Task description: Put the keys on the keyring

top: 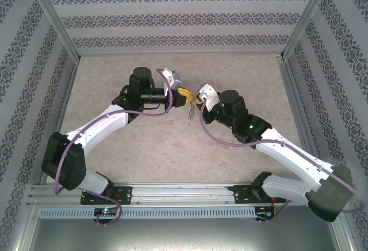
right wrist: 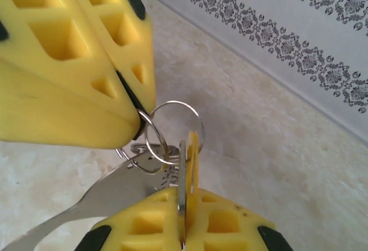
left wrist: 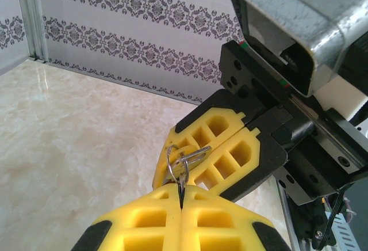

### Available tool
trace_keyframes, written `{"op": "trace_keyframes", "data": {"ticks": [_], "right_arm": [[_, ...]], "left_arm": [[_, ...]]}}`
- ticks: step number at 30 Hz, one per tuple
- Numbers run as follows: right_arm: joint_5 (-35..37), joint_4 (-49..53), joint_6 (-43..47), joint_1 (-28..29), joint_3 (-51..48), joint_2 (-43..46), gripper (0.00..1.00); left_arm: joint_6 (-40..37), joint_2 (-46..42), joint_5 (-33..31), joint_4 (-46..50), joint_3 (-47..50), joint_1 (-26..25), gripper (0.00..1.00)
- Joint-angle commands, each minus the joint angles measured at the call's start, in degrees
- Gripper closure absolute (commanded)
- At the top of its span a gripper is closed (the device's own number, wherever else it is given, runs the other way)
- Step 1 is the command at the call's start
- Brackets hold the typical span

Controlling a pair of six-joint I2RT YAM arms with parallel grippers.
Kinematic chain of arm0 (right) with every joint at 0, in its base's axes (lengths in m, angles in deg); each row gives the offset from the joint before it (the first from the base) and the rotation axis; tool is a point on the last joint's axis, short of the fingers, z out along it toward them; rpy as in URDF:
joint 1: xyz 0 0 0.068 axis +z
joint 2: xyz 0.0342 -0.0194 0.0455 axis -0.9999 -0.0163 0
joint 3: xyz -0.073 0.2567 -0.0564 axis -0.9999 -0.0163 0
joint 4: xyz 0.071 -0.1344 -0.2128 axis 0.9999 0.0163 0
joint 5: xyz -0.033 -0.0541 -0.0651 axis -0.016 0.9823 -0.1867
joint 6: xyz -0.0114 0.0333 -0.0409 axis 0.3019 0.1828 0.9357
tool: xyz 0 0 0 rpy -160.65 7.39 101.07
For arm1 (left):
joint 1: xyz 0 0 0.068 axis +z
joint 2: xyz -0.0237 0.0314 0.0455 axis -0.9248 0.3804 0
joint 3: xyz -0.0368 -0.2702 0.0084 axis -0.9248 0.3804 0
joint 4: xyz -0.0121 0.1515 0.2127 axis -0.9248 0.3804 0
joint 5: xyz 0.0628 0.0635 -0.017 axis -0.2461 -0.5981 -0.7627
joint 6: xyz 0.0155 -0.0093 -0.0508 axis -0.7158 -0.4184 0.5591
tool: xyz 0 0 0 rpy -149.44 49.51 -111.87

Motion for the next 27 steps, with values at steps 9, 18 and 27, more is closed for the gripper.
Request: {"op": "trace_keyframes", "data": {"ticks": [9,18,27], "right_arm": [[2.9,0.4,-1.5,0.3,-1.8,-0.4,1.0],[2.5,0.4,-1.9,0.0,-1.6,0.6,1.0],[-0.4,0.4,-2.2,0.1,0.8,1.7,1.0]], "left_arm": [[-0.9,-1.6,0.5,-0.8,-2.3,-1.0,1.0],[-0.3,-1.5,0.8,-1.6,-2.0,-1.0,1.0],[0.0,-1.1,1.1,-2.0,-2.0,-1.2,1.0]]}}
